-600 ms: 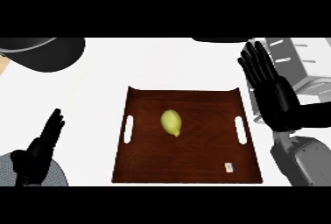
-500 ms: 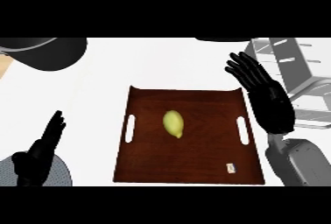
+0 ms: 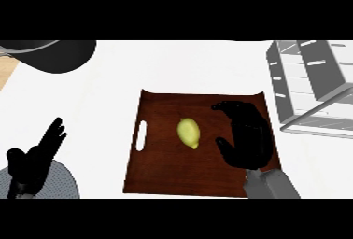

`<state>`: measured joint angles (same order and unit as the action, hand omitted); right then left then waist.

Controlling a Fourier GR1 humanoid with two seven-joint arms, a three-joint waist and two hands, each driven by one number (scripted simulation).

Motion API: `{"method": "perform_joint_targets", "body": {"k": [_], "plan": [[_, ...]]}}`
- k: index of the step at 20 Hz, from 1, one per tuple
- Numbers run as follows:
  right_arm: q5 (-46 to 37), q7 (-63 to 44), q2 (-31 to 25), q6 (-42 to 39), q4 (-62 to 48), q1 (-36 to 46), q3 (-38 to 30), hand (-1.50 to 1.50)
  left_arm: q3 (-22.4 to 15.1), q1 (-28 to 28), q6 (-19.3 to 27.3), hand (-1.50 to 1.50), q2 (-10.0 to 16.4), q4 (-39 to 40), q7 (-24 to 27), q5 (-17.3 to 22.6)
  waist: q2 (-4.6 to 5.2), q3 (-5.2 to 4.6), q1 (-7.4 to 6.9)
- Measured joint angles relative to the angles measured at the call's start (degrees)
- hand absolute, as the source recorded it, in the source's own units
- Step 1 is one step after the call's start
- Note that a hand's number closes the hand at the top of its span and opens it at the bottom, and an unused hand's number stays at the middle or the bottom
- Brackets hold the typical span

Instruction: Pick the lemon from the tray and place it in the tiered basket

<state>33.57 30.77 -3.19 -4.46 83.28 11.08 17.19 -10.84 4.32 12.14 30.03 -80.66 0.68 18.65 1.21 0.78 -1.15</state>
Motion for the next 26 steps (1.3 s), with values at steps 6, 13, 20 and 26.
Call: {"method": "perform_joint_targets", "body": {"k": [6,13,20,26], "plan": [[-20.18,5.38,-6.4,12.12,-9.72,-1.59,2.64,-1.5,0.63,-0.07,-1.12,0.0,0.87,0.12,-2.03,1.08,-0.76,-0.56,0.43],[-33.13,-5.51,-13.72,14.74,-12.0,3.31,8.38,-1.5,2.17,-0.64,-3.34,0.0,2.24,1.07,-4.07,2.21,-1.28,-0.68,0.69],[-38.48,-21.49,-14.79,10.44,-3.56,7.87,11.3,-1.5,4.74,-0.7,-5.49,0.0,1.99,2.16,-4.76,1.93,-1.36,-0.73,1.04],[-39.79,-32.8,-14.04,4.67,0.27,10.0,11.9,-1.5,6.09,0.45,-6.2,0.0,0.99,2.82,-3.51,-0.29,-1.52,-0.37,0.96]]}}
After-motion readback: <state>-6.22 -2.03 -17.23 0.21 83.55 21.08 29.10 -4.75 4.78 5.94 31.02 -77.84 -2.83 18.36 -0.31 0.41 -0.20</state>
